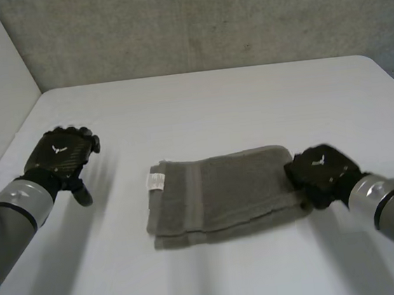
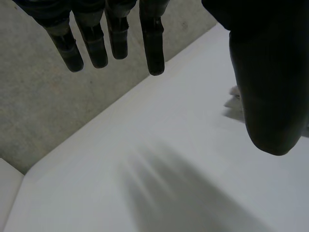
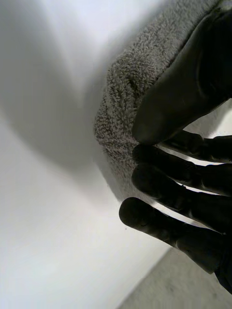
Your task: Fold the towel.
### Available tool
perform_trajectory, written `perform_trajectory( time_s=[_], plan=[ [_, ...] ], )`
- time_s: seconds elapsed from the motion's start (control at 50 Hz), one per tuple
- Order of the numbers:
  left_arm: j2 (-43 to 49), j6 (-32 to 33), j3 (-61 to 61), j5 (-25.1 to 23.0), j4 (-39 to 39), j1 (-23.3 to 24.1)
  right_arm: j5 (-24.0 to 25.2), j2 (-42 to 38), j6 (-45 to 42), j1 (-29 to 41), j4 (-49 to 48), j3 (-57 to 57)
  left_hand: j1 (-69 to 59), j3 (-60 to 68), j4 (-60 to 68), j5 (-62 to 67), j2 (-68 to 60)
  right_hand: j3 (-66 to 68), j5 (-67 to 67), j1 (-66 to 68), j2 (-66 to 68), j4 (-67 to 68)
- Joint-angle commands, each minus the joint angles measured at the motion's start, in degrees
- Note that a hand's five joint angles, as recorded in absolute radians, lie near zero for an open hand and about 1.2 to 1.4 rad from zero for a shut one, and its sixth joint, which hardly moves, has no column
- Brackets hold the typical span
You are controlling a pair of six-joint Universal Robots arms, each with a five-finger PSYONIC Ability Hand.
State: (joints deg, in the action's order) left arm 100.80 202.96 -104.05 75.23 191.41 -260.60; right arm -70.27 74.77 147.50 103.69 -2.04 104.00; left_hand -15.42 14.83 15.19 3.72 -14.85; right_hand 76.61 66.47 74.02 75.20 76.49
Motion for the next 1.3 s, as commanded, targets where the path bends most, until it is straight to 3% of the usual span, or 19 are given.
perform_trajectory(
  time_s=[0.02,0.14,0.18,0.24,0.34,0.48,0.5,0.52,0.56,0.6,0.92,1.16,1.3],
  plan=[
    [-0.9,-3.3,5.6,0.3,-0.5,1.8,-1.0,-0.7,1.4,12.6,6.5,-14.5,3.7,-3.1,-3.5,-2.0,3.1,3.4,3.5,6.0,4.8,3.5],
    [-1.1,-9.2,10.2,0.5,-0.6,2.0,-3.3,-5.8,5.0,22.3,7.3,-23.1,3.4,-2.8,-3.1,-1.7,2.8,3.4,3.5,6.0,4.8,3.5],
    [-1.0,-13.4,12.7,0.6,-1.0,2.1,-5.7,-10.7,6.0,30.1,7.8,-28.5,3.4,-2.8,-3.1,-1.7,2.8,3.4,3.5,6.0,4.8,3.5],
    [-1.0,-16.4,14.3,0.4,-1.6,2.2,-7.9,-16.2,6.4,36.4,7.9,-32.4,3.4,-2.8,-3.1,-1.7,2.8,3.4,3.5,6.0,4.8,3.5],
    [-1.0,-18.0,14.8,0.4,-1.9,2.3,-10.8,-21.6,7.0,39.0,8.0,-35.1,3.4,-2.8,-3.1,-1.7,2.8,3.4,3.5,6.0,4.8,3.5],
    [-0.4,-17.9,14.3,0.6,-1.9,3.8,-11.7,-20.6,11.7,38.4,7.7,-34.6,3.4,-2.8,-3.1,-1.7,2.8,3.4,3.5,6.0,4.8,3.5],
    [-0.3,-17.9,14.3,0.6,-1.8,4.0,-11.5,-19.2,13.8,38.3,7.7,-34.1,3.4,-2.8,-3.1,-1.7,2.8,-7.5,-7.4,-4.9,-6.1,-7.4],
    [-0.3,-17.9,14.3,0.6,-1.8,4.0,-11.5,-19.1,13.9,38.2,7.7,-34.1,3.4,-2.8,-3.1,-1.7,2.8,-7.7,-7.5,-5.1,-6.2,-7.5],
    [0.1,-17.9,14.6,0.6,-1.7,4.4,-11.0,-15.9,17.0,36.4,7.8,-32.5,3.4,-2.8,-3.1,-1.7,2.8,-60.5,-60.4,-57.9,-59.1,-60.4],
    [0.5,-17.9,14.8,0.6,-1.8,4.7,-10.9,-14.1,17.9,34.7,7.8,-31.2,3.2,-2.6,-3.0,-1.5,2.6,-66.6,-66.5,-64.0,-65.2,-66.5],
    [5.5,-18.0,17.0,0.6,-2.0,15.5,-7.4,-0.3,19.3,17.7,6.4,-17.6,3.2,-2.6,-3.0,-1.5,2.6,-66.6,-66.5,-64.0,-65.2,-66.5],
    [11.8,-18.0,16.1,0.7,-3.1,21.8,-7.1,-1.7,21.8,15.7,0.7,-14.2,2.7,-2.1,-2.5,-1.0,2.1,-66.6,-66.5,-64.0,-65.2,-66.5],
    [15.4,-17.6,14.8,1.5,-2.9,23.0,-7.0,-9.1,26.4,16.7,-1.2,-16.2,2.3,-1.8,-2.1,-0.6,1.8,-66.6,-66.5,-64.0,-65.2,-66.5]
  ],
)
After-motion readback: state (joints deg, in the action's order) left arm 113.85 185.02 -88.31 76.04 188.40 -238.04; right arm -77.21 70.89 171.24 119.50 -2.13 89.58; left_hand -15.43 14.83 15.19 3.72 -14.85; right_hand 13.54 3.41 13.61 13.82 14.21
